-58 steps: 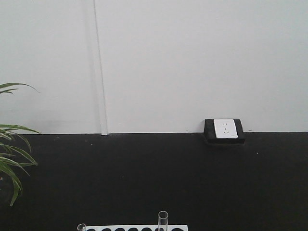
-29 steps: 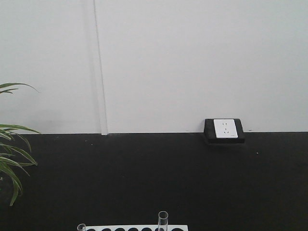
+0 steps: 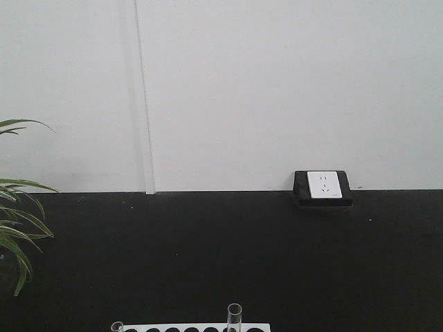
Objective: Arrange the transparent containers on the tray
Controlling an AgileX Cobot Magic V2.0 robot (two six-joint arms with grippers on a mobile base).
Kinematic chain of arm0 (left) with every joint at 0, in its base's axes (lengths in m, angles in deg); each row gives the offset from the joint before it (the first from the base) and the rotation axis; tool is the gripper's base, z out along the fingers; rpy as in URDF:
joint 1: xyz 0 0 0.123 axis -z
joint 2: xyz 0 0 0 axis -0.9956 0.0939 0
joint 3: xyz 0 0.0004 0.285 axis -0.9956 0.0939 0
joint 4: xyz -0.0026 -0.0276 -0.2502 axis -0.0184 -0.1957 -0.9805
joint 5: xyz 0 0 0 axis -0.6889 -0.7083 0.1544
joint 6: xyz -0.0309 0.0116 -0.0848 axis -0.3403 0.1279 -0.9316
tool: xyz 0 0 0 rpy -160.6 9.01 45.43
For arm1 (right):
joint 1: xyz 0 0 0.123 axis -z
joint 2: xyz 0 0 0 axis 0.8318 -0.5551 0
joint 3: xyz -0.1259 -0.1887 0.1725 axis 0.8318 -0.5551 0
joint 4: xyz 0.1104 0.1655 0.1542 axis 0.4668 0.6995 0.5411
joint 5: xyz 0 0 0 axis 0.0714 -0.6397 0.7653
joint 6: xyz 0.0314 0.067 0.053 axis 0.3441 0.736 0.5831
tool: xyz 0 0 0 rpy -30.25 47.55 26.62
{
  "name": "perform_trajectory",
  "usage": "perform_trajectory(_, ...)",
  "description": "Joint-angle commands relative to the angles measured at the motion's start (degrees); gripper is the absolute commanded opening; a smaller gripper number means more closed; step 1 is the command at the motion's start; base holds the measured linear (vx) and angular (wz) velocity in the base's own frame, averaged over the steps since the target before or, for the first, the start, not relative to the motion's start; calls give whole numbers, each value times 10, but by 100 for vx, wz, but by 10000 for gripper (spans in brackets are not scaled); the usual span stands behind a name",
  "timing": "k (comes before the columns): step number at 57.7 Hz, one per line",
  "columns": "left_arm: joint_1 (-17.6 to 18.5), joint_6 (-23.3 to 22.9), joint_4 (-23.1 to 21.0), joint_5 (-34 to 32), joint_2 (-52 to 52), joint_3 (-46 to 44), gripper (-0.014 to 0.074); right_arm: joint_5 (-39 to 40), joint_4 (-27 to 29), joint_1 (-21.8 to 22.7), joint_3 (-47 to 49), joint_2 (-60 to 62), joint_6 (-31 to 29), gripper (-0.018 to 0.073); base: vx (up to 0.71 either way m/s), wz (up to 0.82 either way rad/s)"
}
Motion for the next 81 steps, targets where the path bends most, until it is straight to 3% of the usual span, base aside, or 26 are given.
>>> perform_trajectory(1,19,-25,-2,-93,14,20,569,40,-3,1,20,-4,-2,202,0,0)
perform_trajectory(7,49,-68,8,-111,26,60,569,31,-3,1,19,-4,-2,246,0,0)
perform_trajectory(16,99,-110,77,-120,49,77,566,17,-3,1,18,-4,-2,292,0,0)
perform_trajectory(23,128,-137,105,-147,85,77,565,11,-3,1,18,-4,-2,301,0,0)
perform_trajectory(39,180,-143,108,-250,200,77,565,7,-3,1,18,-4,-2,301,0,0)
perform_trajectory(47,183,-139,103,-319,251,77,565,6,-3,1,18,-4,-2,301,0,0)
perform_trajectory(59,183,-95,88,-425,338,53,565,-7,-3,1,18,-4,-2,301,0,0)
perform_trajectory(64,183,-88,81,-438,366,35,565,-12,-3,1,18,-4,-2,301,0,0)
perform_trajectory(72,183,-88,25,-441,403,10,565,-16,-3,1,18,-4,-2,301,0,0)
perform_trajectory(81,183,-88,42,-437,414,9,565,-30,-3,1,18,-4,-2,301,0,0)
